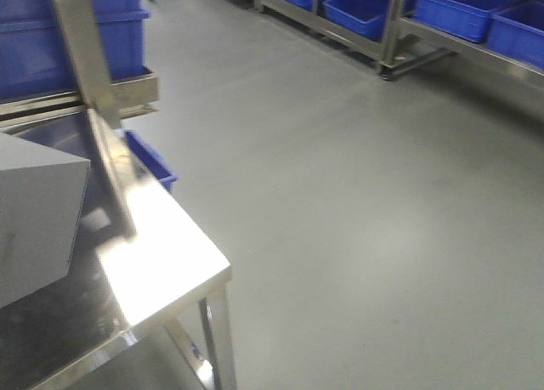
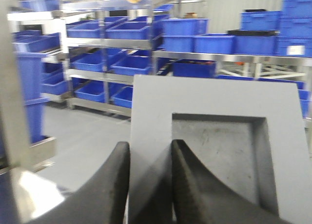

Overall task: Sort gray base to blue bin
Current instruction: 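Drive away from the table holding the gray block in the left gripper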

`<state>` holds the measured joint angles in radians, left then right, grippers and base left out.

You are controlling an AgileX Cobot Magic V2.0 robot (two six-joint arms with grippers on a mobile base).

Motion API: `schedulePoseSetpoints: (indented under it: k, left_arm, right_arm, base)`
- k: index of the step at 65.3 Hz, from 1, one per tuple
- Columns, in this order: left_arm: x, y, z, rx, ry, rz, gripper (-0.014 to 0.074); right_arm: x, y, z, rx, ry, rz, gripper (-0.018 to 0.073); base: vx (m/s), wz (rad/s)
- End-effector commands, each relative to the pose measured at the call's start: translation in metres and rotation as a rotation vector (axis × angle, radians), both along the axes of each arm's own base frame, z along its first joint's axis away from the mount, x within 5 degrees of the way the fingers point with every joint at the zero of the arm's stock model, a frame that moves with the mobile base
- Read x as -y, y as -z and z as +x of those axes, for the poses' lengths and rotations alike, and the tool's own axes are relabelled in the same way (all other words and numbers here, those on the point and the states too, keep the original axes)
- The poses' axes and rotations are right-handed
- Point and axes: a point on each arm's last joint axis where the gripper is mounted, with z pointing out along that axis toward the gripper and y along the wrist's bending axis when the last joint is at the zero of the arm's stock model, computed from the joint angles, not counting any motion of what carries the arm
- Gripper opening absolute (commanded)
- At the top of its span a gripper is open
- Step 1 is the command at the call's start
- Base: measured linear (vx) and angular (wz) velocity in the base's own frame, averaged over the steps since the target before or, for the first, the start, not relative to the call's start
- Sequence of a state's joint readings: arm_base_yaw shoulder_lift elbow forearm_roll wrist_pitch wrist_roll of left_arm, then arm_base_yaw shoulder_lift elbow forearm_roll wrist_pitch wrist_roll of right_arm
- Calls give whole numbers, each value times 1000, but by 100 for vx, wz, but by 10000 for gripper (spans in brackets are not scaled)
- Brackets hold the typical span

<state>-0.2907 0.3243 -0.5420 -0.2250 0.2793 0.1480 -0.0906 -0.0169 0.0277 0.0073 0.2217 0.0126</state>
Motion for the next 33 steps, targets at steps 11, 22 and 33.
schedulePoseSetpoints:
  k: [11, 22, 33]
  left_arm:
    - [-2, -18, -1, 109, -11, -68, 38]
    - [-2, -18, -1, 108, -11, -68, 38]
    - [-2, -18, -1, 108, -11, -68, 38]
  right_arm:
    - [0, -6, 1, 71, -1, -26, -5]
    - [0, -6, 1, 71, -1, -26, -5]
    - [0, -6, 1, 71, -1, -26, -5]
  base:
    - [-5, -48]
    - [-1, -43]
    - [2, -38]
